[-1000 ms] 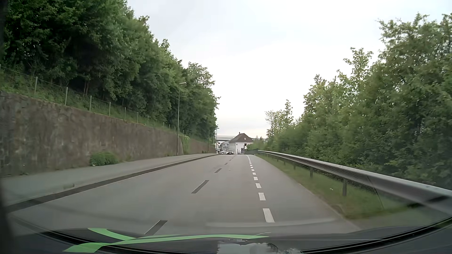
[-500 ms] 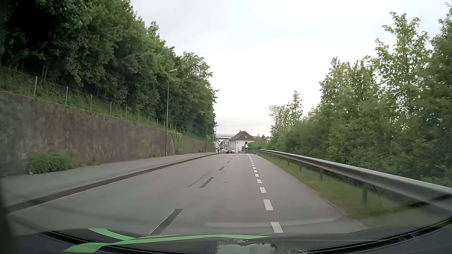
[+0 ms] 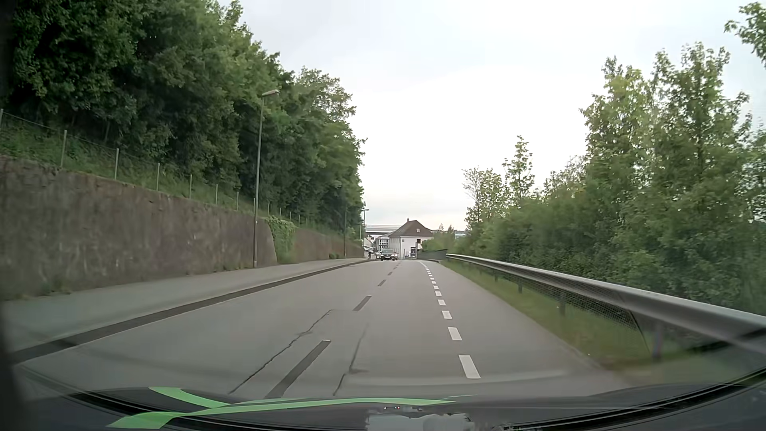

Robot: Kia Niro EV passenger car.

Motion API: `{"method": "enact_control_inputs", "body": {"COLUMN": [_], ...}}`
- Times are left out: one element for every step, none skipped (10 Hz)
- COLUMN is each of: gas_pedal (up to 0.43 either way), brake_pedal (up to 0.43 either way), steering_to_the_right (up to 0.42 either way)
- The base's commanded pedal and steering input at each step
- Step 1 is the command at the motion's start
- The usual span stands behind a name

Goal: Follow the waypoints while adhering to traffic rules and regulations

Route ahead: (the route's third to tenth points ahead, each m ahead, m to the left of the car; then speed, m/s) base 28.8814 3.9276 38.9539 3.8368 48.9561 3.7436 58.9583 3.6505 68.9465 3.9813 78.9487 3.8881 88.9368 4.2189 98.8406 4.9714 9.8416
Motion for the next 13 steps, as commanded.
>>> {"method": "enact_control_inputs", "body": {"gas_pedal": [0.0,0.0,0.0,0.0,0.0,0.0,0.0,0.0,0.0,0.0,0.0,0.0,0.0], "brake_pedal": [0.0,0.0,0.0,0.0,0.0,0.0,0.0,0.0,0.0,0.0,0.0,0.0,0.0], "steering_to_the_right": [0.002,0.005,0.005,0.007,0.01,0.011,0.01,0.011,0.011,0.01,0.009,0.008,0.006]}}
